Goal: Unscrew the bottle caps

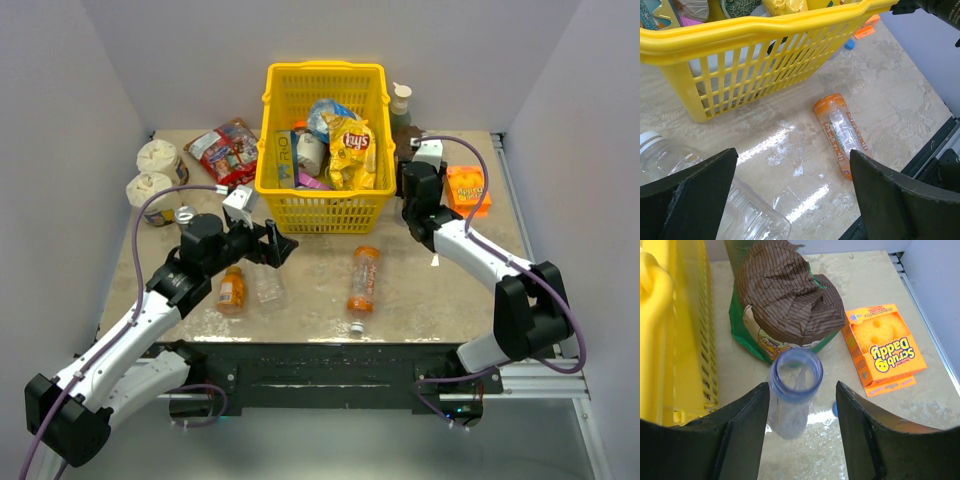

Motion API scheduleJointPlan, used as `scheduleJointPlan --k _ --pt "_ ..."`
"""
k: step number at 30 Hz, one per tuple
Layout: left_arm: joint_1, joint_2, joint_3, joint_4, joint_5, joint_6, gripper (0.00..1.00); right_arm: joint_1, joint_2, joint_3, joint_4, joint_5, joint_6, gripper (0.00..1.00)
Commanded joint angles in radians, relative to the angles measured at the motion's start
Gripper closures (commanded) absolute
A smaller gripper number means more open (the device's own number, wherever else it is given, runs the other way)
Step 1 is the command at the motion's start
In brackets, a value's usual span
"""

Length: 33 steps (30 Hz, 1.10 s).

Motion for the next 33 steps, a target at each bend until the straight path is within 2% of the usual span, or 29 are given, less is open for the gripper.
scheduleJointPlan --k 1,4,14,19,22,33 --pt "0.005 -0.007 0.033 0.044 0.018 0.004 0.0 -0.01 -0.008 0.033 -0.024 0.008 0.013 0.38" --pt "0.005 -0.007 0.032 0.046 0.019 0.003 0.0 -0.017 -0.009 0.037 -0.027 0.0 0.012 0.32" --pt "0.007 -0.005 0.029 0.052 0.027 0.003 0.0 -0.031 -0.018 0.044 -0.036 -0.023 0.012 0.25" --pt "0.005 -0.01 0.027 0.054 0.025 0.004 0.0 -0.031 -0.057 0.056 -0.045 -0.078 0.001 0.13" --pt "0.007 -0.013 0.025 0.052 0.021 0.004 0.0 -0.031 -0.095 0.063 -0.061 -0.112 -0.001 0.09" --pt "0.005 -0.027 0.019 0.046 0.024 -0.003 0.0 -0.031 -0.261 0.053 -0.169 -0.141 0.018 0.08"
